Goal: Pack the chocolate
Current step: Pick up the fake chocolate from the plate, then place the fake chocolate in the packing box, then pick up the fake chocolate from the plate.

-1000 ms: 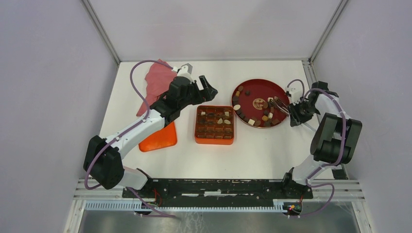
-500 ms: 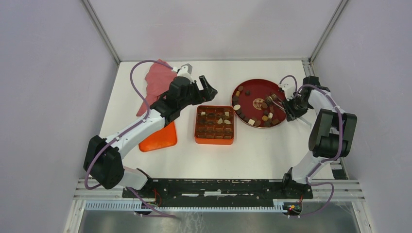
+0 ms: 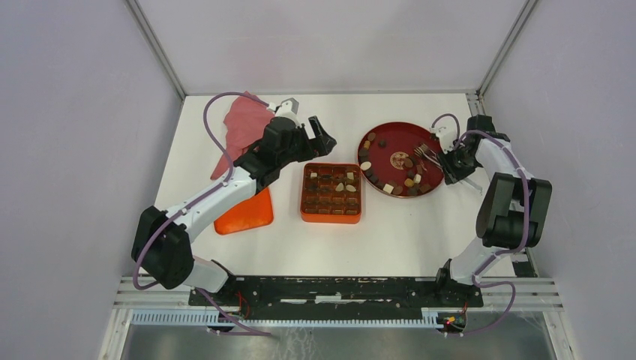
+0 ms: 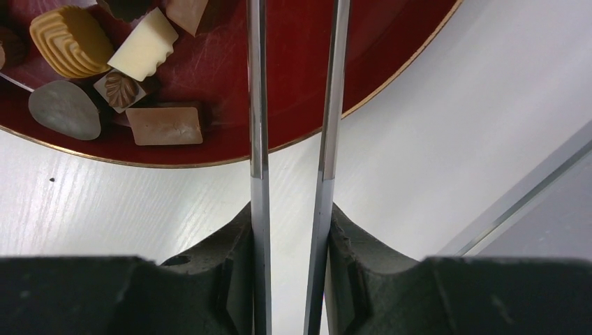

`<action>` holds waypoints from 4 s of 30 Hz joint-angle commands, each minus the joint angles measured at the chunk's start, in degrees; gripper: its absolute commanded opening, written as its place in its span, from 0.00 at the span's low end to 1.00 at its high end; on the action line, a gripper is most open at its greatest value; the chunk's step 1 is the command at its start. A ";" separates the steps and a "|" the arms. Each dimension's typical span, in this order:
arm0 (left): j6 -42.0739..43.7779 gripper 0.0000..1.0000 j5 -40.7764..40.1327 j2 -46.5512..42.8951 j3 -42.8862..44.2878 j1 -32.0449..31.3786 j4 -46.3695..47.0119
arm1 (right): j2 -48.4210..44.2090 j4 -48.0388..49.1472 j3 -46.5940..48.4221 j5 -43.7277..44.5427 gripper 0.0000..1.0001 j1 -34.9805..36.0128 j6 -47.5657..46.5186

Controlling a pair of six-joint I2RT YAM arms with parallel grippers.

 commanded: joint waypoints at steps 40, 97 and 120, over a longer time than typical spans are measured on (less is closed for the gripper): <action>-0.16 0.95 -2.32 -4.48 -0.89 0.56 -3.81 | -25.04 -6.11 -15.68 -28.39 0.00 17.94 -14.91; -0.40 0.95 -2.88 -5.43 -2.55 0.51 -3.57 | -26.40 -1.96 -19.93 -16.60 0.43 24.60 -12.28; 0.06 0.98 0.85 -6.15 -0.79 2.42 -0.32 | -24.20 -0.13 -11.63 -27.99 0.42 8.51 -2.44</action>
